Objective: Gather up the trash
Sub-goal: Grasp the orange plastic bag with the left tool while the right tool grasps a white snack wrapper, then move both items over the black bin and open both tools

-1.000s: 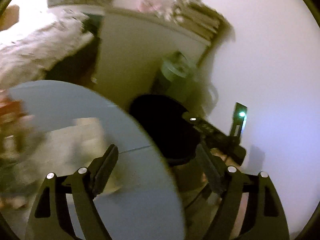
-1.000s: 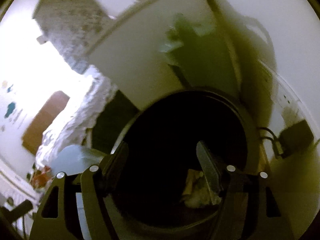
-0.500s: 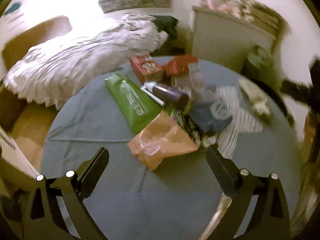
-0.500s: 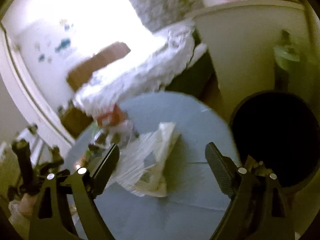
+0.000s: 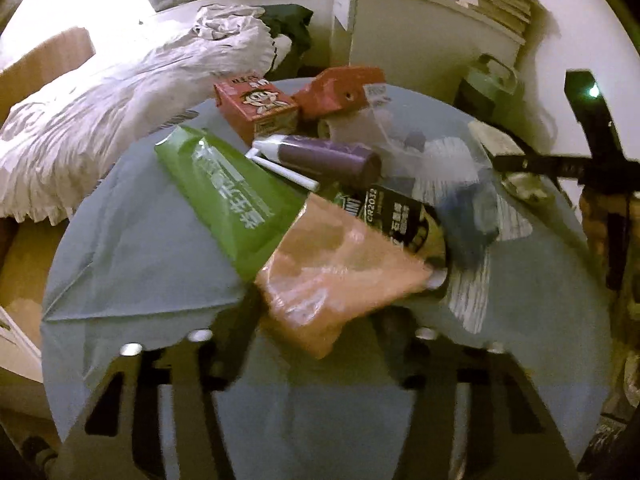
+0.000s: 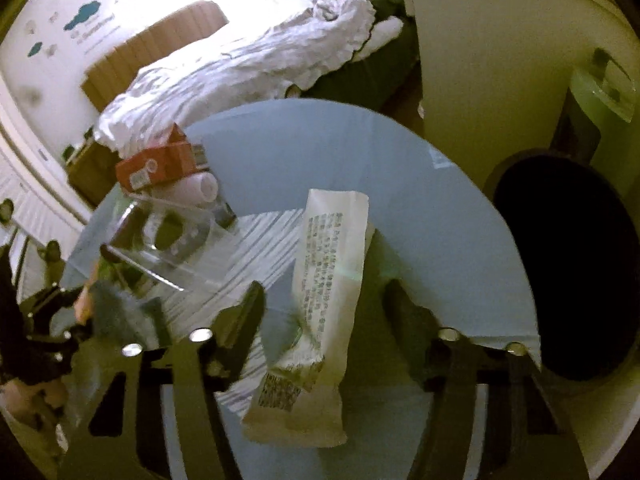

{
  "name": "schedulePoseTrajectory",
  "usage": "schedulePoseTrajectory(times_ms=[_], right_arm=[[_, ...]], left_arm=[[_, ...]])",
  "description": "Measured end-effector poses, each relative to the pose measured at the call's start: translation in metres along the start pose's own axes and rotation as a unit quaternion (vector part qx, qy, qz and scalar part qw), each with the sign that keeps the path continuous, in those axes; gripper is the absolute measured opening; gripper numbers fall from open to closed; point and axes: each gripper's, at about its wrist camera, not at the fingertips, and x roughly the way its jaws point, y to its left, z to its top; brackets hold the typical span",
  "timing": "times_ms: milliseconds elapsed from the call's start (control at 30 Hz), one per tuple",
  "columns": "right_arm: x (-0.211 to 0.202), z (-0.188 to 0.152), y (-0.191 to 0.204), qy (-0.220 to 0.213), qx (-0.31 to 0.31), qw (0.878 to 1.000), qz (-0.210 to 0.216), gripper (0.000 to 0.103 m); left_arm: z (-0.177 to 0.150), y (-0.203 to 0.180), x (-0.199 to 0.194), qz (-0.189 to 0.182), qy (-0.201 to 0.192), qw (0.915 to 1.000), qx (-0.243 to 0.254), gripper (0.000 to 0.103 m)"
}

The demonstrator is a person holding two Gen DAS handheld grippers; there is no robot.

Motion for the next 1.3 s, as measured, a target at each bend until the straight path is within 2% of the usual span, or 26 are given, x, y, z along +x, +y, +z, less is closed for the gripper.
schedulePoseTrajectory(times_ms=[33,67,133,233,333,367,433,467,533,600,700,733,833,967,1167,1300], right_arm=[[0.001,-0.001,0.001,0.001,-0.005,1.000,0.001,0.045],[0.002,-0.002,0.002,0.003,-0.007,1.000,0.005,0.036],[0.002,-0.004,0.003,0.002,-0.008,1.000,0.016,0.031],[-0.010,-0.011,-0.002,-0.022,-0.007,0.999,0.047,0.030],[-0.037,-0.017,-0.012,-0.074,0.003,0.994,0.086,0.029],[-0.052,-0.020,-0.019,-0.107,0.006,0.989,0.100,0.029],[-0.078,-0.024,-0.031,-0.158,0.007,0.982,0.105,0.029],[-0.078,-0.024,-0.031,-0.158,0.007,0.982,0.105,0.029],[-0.103,-0.029,-0.044,-0.210,0.007,0.973,0.095,0.029],[-0.127,-0.034,-0.064,-0.259,0.013,0.964,0.064,0.029],[-0.147,-0.043,-0.099,-0.298,0.041,0.953,0.025,0.029],[-0.152,-0.046,-0.115,-0.309,0.056,0.949,-0.002,0.029],[-0.153,-0.051,-0.148,-0.319,0.079,0.944,-0.040,0.029],[-0.144,-0.051,-0.184,-0.313,0.101,0.942,-0.068,0.029],[-0.123,-0.052,-0.222,-0.283,0.129,0.946,-0.088,0.029],[-0.108,-0.052,-0.237,-0.261,0.135,0.951,-0.099,0.029]], left_arm=[[0.000,0.003,0.000,-0.002,-0.001,1.0000,-0.006,0.035],[-0.001,0.005,-0.001,-0.003,-0.003,0.9999,-0.011,0.030],[-0.003,0.008,-0.005,-0.007,-0.008,0.9997,-0.022,0.028],[-0.007,0.009,-0.019,-0.029,-0.027,0.9981,-0.046,0.027],[-0.004,0.000,-0.046,-0.041,-0.060,0.9956,-0.059,0.027],[-0.001,-0.004,-0.054,-0.043,-0.071,0.9947,-0.060,0.027],[0.008,-0.019,-0.074,-0.060,-0.097,0.9916,-0.062,0.027],[0.016,-0.029,-0.082,-0.077,-0.110,0.9889,-0.063,0.027],[0.030,-0.050,-0.087,-0.107,-0.123,0.9849,-0.059,0.027],[0.050,-0.083,-0.084,-0.146,-0.130,0.9794,-0.050,0.027],[0.075,-0.130,-0.068,-0.189,-0.125,0.9733,-0.033,0.028],[0.084,-0.147,-0.059,-0.206,-0.121,0.9706,-0.027,0.028],[0.112,-0.200,-0.029,-0.246,-0.108,0.9631,-0.008,0.028],[0.142,-0.249,0.017,-0.272,-0.073,0.9595,0.000,0.028],[0.168,-0.288,0.085,-0.269,-0.014,0.9630,-0.017,0.028],[0.173,-0.304,0.110,-0.262,0.013,0.9650,-0.014,0.028]])
